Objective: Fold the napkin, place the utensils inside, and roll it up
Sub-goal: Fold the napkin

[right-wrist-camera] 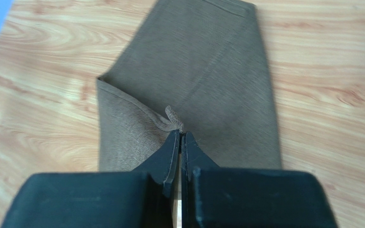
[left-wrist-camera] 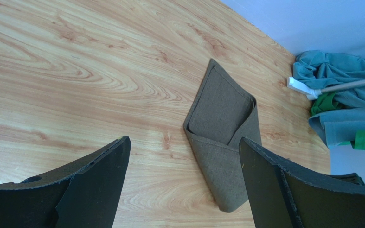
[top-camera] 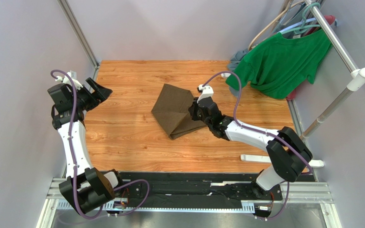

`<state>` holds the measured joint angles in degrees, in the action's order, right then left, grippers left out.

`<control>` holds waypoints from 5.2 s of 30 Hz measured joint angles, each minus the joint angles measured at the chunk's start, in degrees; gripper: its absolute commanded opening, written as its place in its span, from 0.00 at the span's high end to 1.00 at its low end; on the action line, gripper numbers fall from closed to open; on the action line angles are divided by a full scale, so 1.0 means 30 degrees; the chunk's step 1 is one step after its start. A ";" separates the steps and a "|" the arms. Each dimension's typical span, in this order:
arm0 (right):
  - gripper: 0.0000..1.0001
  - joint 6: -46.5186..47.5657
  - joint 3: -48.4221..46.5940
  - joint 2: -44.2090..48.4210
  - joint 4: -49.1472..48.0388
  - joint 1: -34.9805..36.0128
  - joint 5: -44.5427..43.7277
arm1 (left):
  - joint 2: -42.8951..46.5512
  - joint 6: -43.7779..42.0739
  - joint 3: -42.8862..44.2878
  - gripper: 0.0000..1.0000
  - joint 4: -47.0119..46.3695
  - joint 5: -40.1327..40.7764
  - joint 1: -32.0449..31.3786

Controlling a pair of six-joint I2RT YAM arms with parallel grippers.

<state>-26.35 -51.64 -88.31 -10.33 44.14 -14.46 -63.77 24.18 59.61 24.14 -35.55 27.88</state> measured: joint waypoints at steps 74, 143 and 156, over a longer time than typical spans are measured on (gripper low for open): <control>0.44 -0.3206 0.2375 -0.3774 -0.1741 -0.5020 0.7023 | -1.3223 0.4350 -0.1479 0.42 -0.8947 0.2820 -1.2896; 0.89 -0.1763 0.1690 -0.1778 0.3286 -0.2302 0.5552 | -0.7737 0.4306 -0.7329 0.57 -0.9282 0.5945 -1.7180; 0.94 -0.1698 0.1690 -0.0918 0.3840 -0.1625 0.4663 | -0.7715 0.4335 -0.7380 0.57 -0.9792 0.5880 -1.7282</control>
<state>-31.44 -46.57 -91.07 1.19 39.27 -0.47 -86.91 37.19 37.47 -5.23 -17.91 -23.97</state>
